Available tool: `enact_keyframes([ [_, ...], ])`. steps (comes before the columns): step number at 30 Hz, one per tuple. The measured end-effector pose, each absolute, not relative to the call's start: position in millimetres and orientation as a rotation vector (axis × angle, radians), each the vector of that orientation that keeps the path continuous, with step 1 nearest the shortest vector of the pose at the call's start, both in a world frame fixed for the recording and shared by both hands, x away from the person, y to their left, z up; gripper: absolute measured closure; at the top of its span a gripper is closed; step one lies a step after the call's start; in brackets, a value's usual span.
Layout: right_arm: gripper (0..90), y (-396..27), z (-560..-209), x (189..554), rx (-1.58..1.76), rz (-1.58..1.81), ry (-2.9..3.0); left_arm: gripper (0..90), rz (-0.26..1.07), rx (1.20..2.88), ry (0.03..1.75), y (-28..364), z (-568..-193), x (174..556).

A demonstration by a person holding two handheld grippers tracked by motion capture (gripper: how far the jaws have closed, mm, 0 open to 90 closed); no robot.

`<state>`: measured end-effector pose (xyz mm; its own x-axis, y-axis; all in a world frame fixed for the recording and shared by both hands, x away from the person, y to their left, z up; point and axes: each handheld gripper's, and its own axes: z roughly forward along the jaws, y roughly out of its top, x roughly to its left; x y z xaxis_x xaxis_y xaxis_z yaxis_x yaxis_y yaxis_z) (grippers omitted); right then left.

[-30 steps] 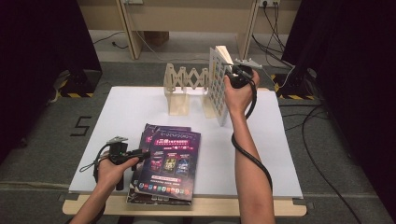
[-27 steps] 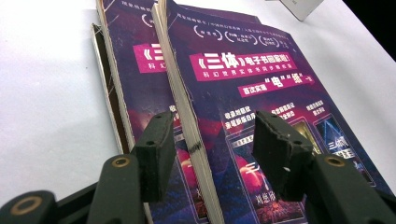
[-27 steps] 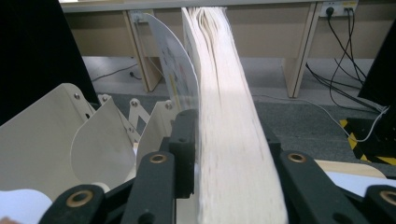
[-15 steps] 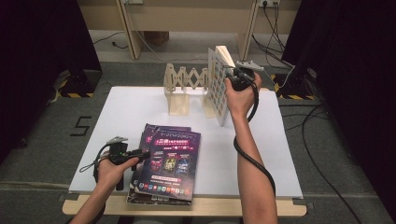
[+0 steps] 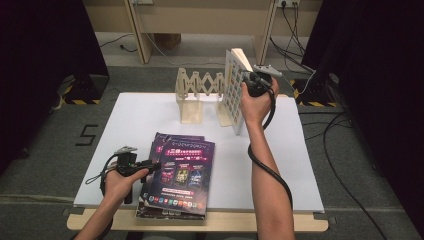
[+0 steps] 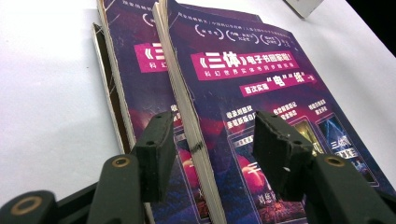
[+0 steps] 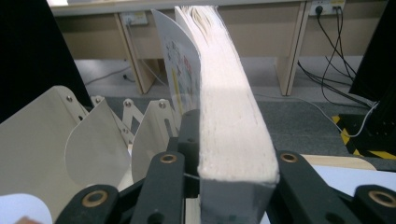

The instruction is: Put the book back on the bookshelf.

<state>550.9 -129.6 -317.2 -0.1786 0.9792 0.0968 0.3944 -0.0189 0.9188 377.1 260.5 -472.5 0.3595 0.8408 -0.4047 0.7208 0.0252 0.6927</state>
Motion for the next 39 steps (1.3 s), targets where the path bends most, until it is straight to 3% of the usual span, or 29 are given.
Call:
enact_keyframes([
  [4,73.2,-130.9,-321.1,546.1,1.425,1.188,1.625,47.6,0.173,1.719,1.391,260.3,-472.0,376.8],
  [11,63.7,-134.2,-321.9,534.4,1.43,1.198,1.628,47.6,0.177,1.721,1.391,259.1,-471.7,376.1],
  [39,56.9,-143.8,-323.2,503.5,1.439,1.218,1.645,45.4,0.185,1.732,1.385,256.3,-470.5,374.1],
])
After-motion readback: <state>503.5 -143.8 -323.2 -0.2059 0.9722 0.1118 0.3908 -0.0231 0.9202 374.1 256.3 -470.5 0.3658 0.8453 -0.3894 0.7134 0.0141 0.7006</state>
